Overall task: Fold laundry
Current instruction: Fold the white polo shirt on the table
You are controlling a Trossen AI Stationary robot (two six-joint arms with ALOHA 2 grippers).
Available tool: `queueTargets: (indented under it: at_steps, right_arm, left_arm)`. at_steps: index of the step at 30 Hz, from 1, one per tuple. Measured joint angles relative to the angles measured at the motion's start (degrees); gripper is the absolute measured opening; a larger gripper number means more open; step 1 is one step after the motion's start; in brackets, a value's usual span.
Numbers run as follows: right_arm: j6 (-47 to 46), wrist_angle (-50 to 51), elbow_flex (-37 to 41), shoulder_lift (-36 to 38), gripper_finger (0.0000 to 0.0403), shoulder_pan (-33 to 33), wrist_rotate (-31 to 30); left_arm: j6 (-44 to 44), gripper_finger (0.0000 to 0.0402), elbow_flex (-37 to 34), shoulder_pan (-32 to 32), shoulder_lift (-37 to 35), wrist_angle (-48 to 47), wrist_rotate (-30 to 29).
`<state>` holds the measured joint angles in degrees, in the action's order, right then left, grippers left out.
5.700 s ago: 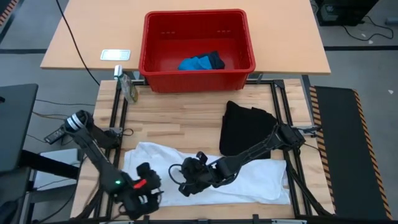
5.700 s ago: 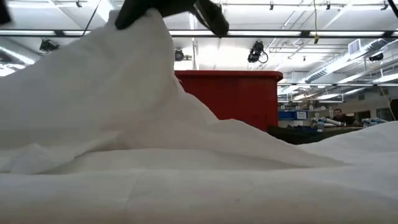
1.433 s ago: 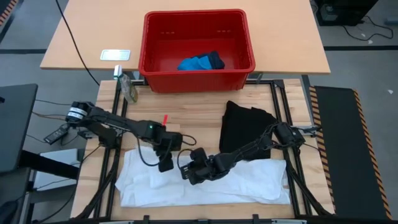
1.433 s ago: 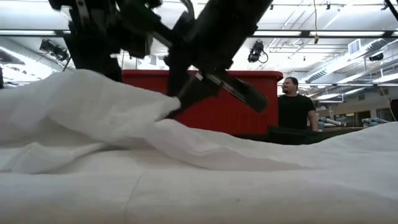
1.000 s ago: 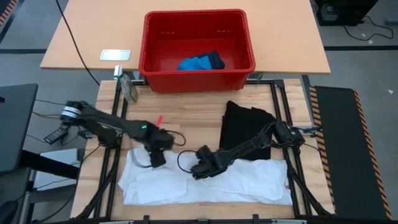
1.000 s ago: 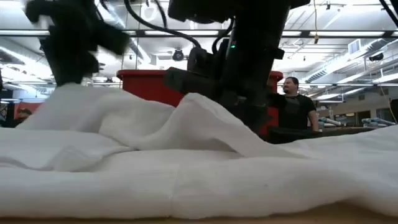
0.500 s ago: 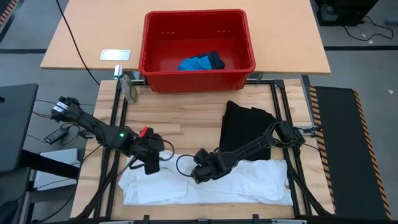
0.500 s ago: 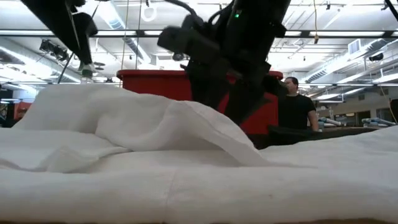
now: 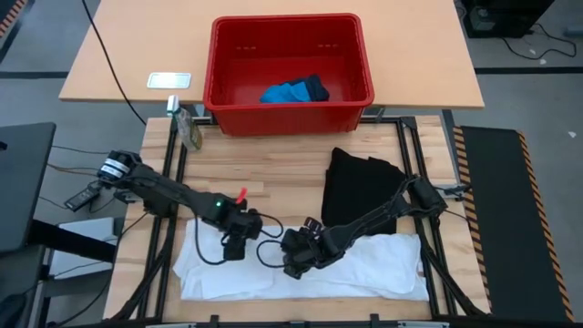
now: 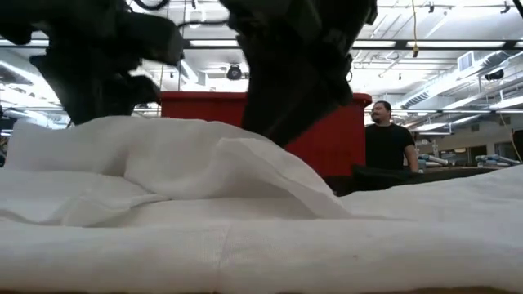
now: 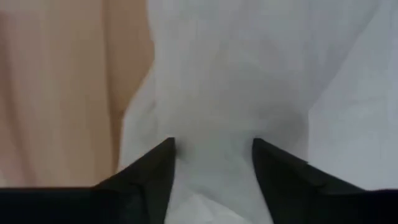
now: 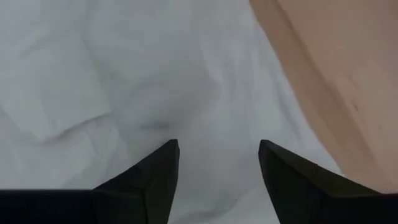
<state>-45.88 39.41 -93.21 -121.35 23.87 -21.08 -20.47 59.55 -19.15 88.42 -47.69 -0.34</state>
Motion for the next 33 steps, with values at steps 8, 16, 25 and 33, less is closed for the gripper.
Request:
queueTargets:
  at_steps: [8,16,25,33]
  right_arm:
    - [-2.3,3.3,0.0,2.5,0.0219,2.4,-2.5]
    - [-3.6,1.7,0.0,3.5,0.0219,4.0,-1.0]
    - [-2.0,-2.9,0.0,3.5,0.0218,4.2,2.1]
    - [-8.4,-2.5,0.0,3.5,0.0218,4.7,3.2]
  left_arm:
    - [-9.2,0.0014,0.0,-4.1,-3.5,-1.0,6.8]
    - [-29.0,0.0002,0.1,-19.1,-10.1,-0.1,2.9]
    - [-43.1,0.0034,0.1,-27.2,-3.0,2.8,-4.9]
    - [-50.4,0.0112,0.2,-28.0,-0.9,-6.6,0.0]
